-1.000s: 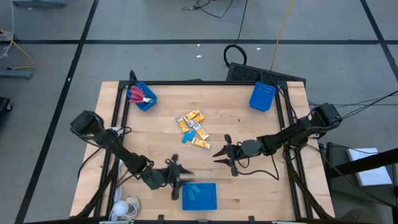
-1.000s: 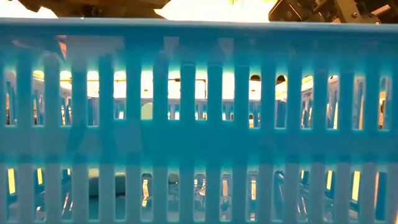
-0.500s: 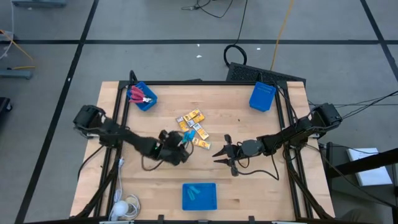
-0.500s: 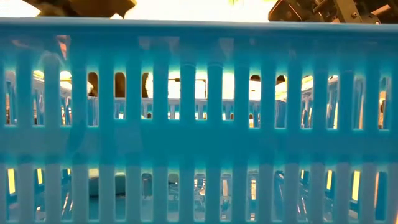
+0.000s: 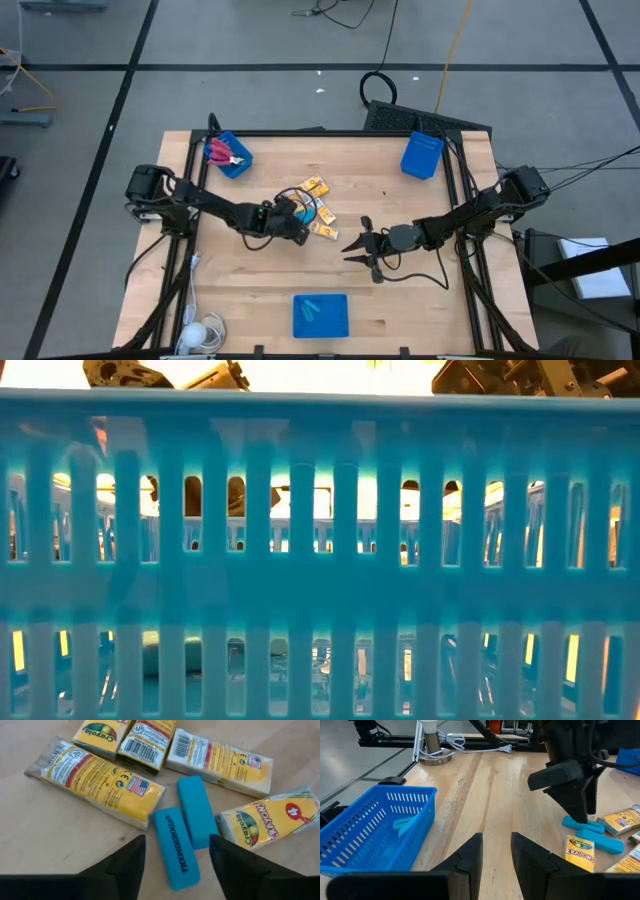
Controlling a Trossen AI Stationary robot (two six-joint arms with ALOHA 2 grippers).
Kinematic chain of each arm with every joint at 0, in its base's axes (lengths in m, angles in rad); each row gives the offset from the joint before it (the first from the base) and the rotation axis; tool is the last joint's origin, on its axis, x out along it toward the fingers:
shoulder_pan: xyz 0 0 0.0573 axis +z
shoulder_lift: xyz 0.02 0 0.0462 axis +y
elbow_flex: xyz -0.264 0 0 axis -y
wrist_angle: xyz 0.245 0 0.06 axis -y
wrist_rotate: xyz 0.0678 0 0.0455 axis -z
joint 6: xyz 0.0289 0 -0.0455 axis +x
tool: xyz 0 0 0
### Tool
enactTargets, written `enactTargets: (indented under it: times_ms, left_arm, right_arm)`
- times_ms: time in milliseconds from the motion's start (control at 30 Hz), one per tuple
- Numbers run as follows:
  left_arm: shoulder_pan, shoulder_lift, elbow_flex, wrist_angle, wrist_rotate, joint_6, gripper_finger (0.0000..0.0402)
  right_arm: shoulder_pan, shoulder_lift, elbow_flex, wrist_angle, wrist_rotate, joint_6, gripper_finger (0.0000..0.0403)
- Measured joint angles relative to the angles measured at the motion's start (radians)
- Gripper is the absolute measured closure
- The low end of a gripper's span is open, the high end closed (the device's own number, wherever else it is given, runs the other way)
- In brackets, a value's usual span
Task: Pick & Place School Supplies
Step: Put the blue eraser into the bottom blue bin
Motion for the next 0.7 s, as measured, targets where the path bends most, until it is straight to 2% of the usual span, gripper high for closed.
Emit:
enactTargets:
  times_ms: [167,300,500,700]
  left_arm:
    - [-0.01,0.037,0.0,-0.011,-0.004,0.017,0.0145]
    - [-0.008,0.089,0.004,0.01,-0.024,0.03,0.0138]
    - [-0.008,0.125,0.004,0.021,-0.036,0.032,0.0151]
    - [-0.034,0.127,0.003,-0.017,-0.042,0.033,0.0183]
  right_arm:
    - [0.0,0.0,0.0,0.001,0.0,0.0,0.0312]
    - [0.0,0.0,0.0,0.001,0.0,0.0,0.0312]
    - [-0.004,0.0,0.0,0.0,0.0,0.001,0.0312]
    - [-0.004,0.0,0.0,-0.002,0.0,0.001,0.0312]
